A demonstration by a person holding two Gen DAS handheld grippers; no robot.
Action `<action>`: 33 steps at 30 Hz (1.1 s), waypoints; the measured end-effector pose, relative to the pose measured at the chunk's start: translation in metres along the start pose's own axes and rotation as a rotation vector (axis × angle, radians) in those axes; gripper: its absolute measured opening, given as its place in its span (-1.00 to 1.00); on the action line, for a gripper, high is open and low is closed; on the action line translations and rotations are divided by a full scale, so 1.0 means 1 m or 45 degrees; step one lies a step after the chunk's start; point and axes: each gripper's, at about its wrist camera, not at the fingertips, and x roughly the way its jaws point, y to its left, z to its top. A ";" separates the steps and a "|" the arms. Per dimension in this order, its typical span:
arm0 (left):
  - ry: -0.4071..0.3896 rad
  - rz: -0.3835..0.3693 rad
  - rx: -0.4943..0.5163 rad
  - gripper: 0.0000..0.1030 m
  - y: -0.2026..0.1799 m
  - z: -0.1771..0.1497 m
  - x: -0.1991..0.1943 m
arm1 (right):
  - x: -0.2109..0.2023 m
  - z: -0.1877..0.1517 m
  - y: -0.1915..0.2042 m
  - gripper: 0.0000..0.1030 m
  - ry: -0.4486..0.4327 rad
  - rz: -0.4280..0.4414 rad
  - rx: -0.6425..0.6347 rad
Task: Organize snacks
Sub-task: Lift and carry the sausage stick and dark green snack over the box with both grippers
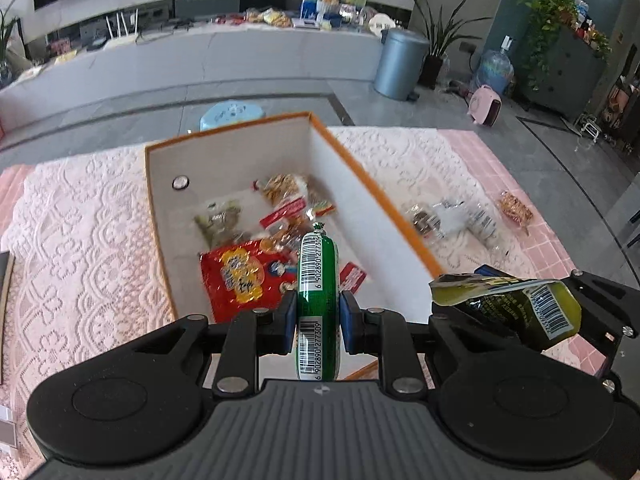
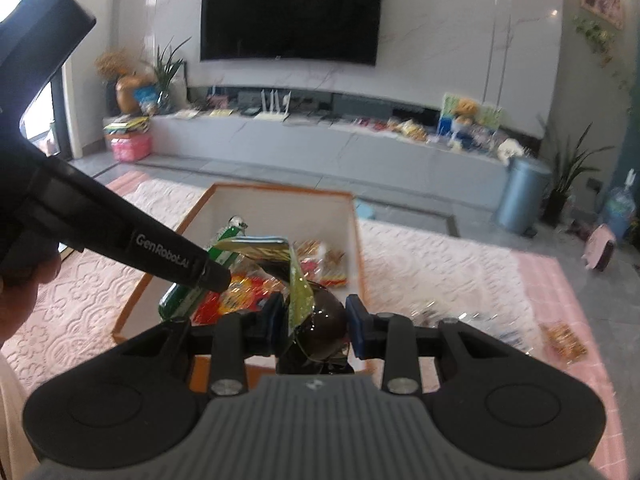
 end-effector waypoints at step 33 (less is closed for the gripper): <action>0.255 0.104 0.244 -0.53 0.032 0.009 0.079 | 0.122 0.010 0.031 -0.40 0.436 0.138 -0.268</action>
